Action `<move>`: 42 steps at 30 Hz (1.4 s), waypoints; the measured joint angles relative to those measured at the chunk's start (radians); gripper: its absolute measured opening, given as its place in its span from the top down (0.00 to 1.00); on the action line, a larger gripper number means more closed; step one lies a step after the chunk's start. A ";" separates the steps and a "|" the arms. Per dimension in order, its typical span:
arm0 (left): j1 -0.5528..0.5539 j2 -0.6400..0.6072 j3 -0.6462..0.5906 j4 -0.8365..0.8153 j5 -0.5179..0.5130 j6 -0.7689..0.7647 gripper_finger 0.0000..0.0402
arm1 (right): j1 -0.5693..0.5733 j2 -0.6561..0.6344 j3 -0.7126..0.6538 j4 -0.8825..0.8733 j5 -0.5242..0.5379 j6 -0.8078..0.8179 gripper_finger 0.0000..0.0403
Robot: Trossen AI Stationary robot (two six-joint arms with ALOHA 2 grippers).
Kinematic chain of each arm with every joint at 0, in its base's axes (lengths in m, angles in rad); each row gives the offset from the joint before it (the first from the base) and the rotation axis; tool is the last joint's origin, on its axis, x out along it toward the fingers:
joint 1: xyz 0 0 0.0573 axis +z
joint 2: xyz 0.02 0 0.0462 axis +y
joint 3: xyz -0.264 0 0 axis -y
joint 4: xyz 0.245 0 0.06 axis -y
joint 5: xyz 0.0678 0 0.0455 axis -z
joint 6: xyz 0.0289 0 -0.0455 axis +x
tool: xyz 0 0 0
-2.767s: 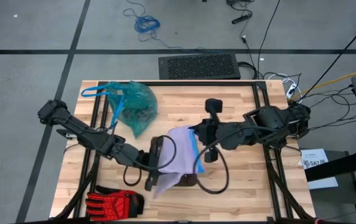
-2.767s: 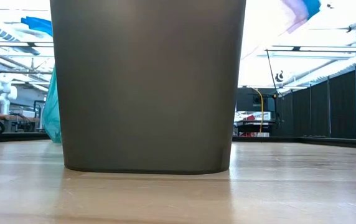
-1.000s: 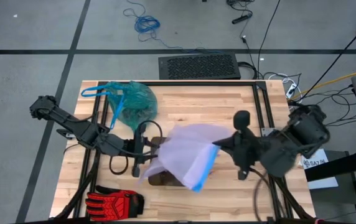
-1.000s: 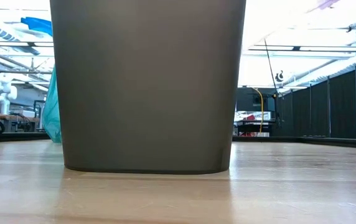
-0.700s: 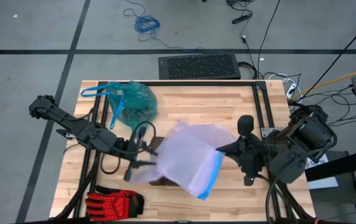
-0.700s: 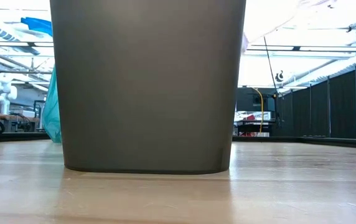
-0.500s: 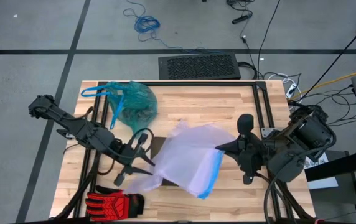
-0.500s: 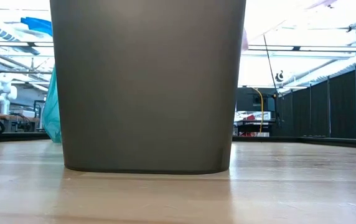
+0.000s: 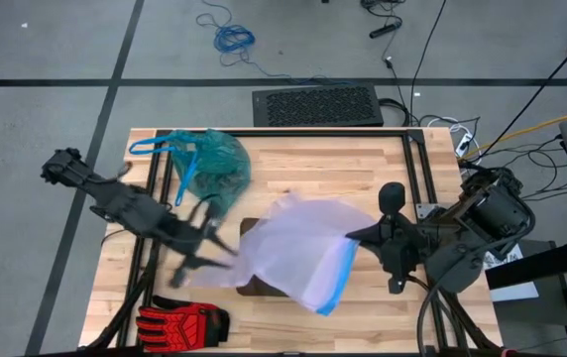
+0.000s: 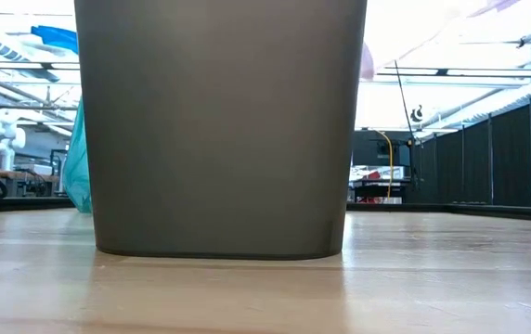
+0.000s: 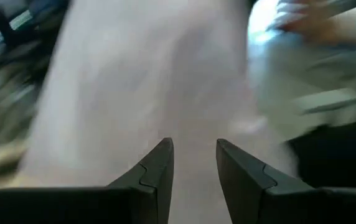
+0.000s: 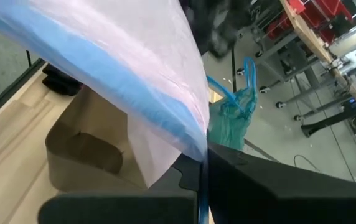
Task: Place trash/remove bag and relplace
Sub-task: Insert the trash bag into the trash bin
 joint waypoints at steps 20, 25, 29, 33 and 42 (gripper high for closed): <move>-0.062 0.115 0.000 -0.206 -0.165 -0.109 0.71 | -0.002 0.000 0.000 -0.026 -0.002 0.034 1.00; -0.012 0.216 0.002 0.015 -0.077 -0.008 0.71 | -0.006 0.000 -0.001 -0.019 -0.002 0.023 1.00; 0.046 0.277 0.000 0.070 -0.059 0.004 0.71 | -0.006 0.000 -0.001 -0.002 -0.002 -0.002 1.00; 0.089 0.306 0.000 0.165 -0.059 -0.011 0.71 | -0.006 0.000 -0.001 0.013 -0.004 -0.030 1.00; 0.142 0.401 0.000 0.199 -0.058 -0.089 0.77 | -0.050 0.000 -0.001 0.028 -0.060 -0.046 1.00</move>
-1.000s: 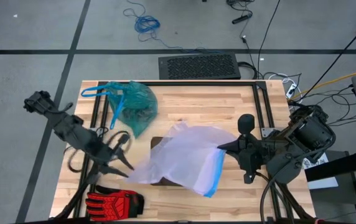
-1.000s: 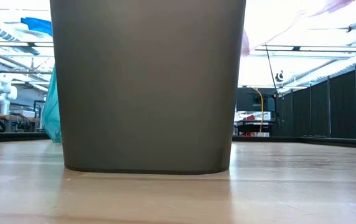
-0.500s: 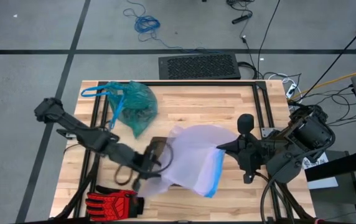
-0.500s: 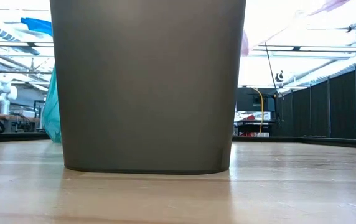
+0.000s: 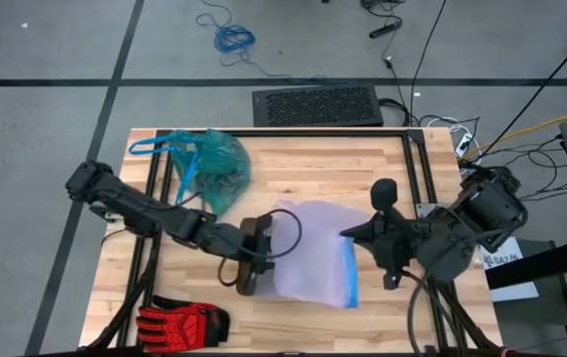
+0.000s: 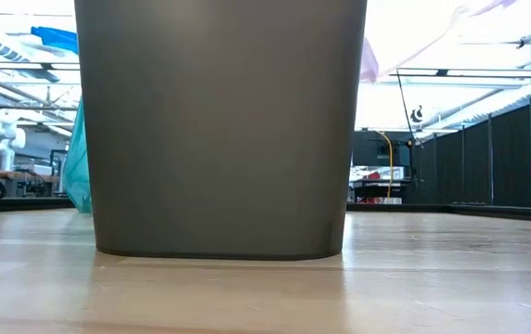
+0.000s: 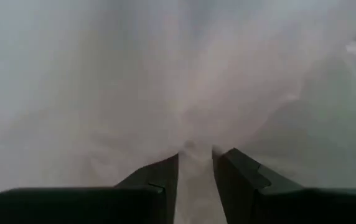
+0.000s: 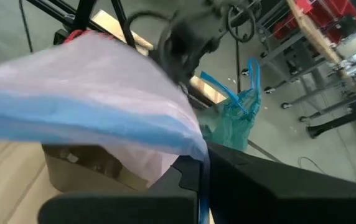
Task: Place trash/remove bag and relplace
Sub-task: Insert the trash bag into the trash bin
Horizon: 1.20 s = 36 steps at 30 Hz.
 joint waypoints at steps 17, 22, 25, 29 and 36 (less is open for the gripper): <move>0.023 0.041 0.001 -0.183 -0.002 -0.056 0.93 | -0.121 0.039 0.000 0.075 -0.182 -0.099 1.00; 0.012 0.026 0.079 -0.260 -0.001 -0.038 0.83 | -0.149 0.066 0.000 0.075 -0.246 -0.105 1.00; 0.005 0.021 0.159 -0.346 -0.003 -0.037 0.78 | -0.158 0.075 0.000 0.077 -0.264 -0.122 1.00; -0.007 0.020 0.261 -0.467 -0.039 -0.037 0.76 | -0.157 0.080 0.000 0.097 -0.265 -0.166 1.00; -0.024 0.019 0.275 -0.494 -0.055 -0.064 0.76 | -0.156 0.080 0.000 0.126 -0.284 -0.203 1.00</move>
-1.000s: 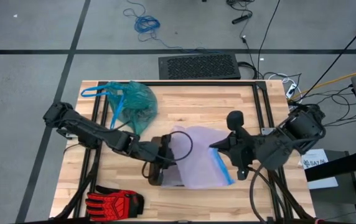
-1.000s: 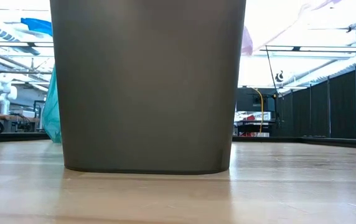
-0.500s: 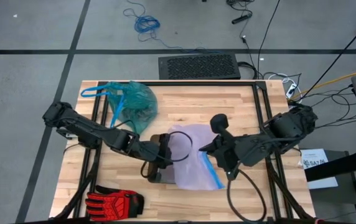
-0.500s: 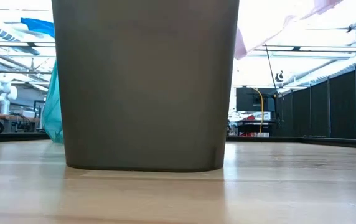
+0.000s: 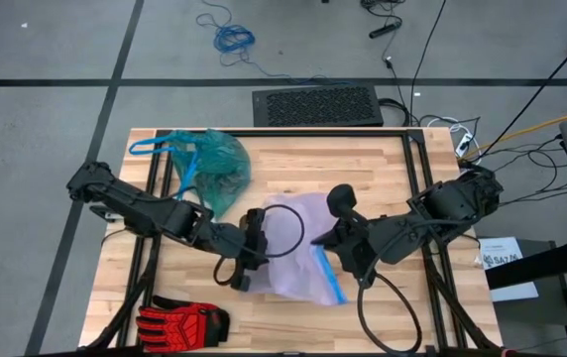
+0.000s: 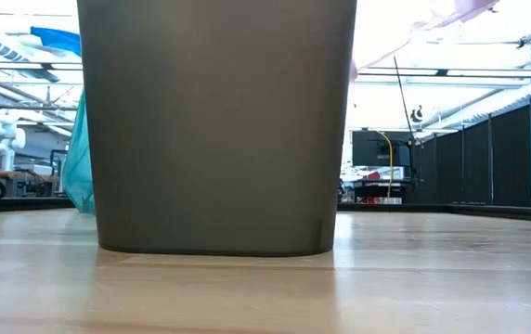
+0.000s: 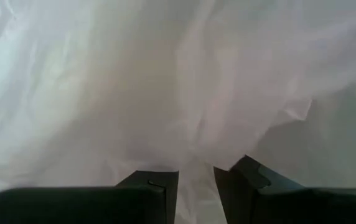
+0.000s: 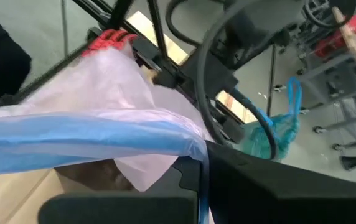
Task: Place trash/remove bag and relplace
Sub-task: Insert the trash bag into the trash bin
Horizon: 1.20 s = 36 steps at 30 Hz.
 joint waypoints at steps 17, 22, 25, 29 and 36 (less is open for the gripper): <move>-0.001 0.025 -0.047 0.017 0.029 0.002 0.62 | 0.000 0.000 0.000 0.000 -0.030 0.002 1.00; -0.001 0.081 -0.047 0.005 -0.004 -0.001 0.54 | 0.000 0.000 0.000 -0.008 -0.030 0.003 1.00; 0.000 0.088 -0.048 -0.020 -0.105 0.001 0.54 | 0.000 -0.001 0.000 -0.008 -0.033 0.003 1.00; -0.001 0.066 -0.008 -0.097 -0.261 0.003 0.54 | 0.000 -0.001 0.000 -0.009 -0.033 0.003 1.00; -0.022 0.043 0.078 -0.204 -0.314 0.000 0.54 | 0.000 -0.001 0.001 -0.013 -0.033 0.004 1.00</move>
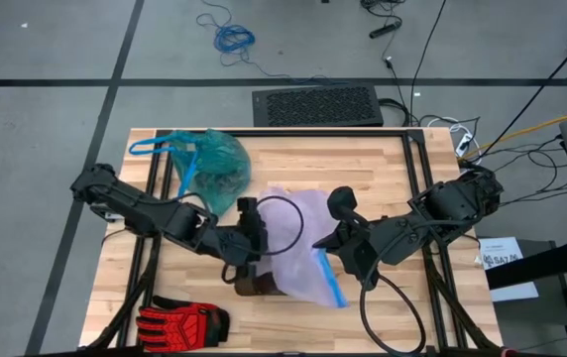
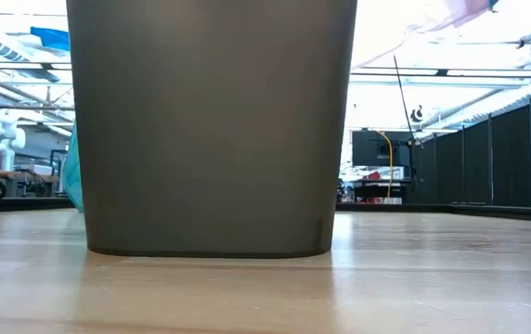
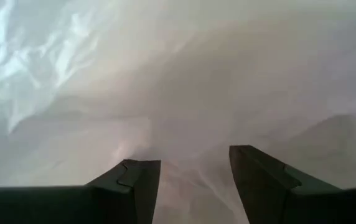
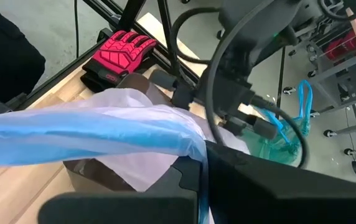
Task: Place trash/remove bag and relplace
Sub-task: Insert the trash bag into the trash bin
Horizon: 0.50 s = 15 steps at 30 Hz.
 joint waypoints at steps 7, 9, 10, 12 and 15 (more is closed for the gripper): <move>-0.019 0.036 -0.013 -0.008 0.064 -0.022 0.53 | 0.000 0.000 0.000 -0.022 0.000 0.030 1.00; -0.019 0.052 -0.014 -0.008 0.115 -0.043 0.53 | 0.000 0.000 0.000 -0.024 0.000 0.030 1.00; -0.021 0.053 -0.013 -0.003 0.145 -0.044 0.52 | 0.000 0.000 0.000 -0.024 0.000 0.030 1.00; -0.032 0.053 0.006 0.001 0.197 -0.047 0.51 | 0.000 0.000 0.000 -0.025 0.000 0.031 1.00; -0.054 0.046 0.036 0.004 0.236 -0.054 0.48 | 0.000 0.000 0.000 -0.025 0.000 0.028 1.00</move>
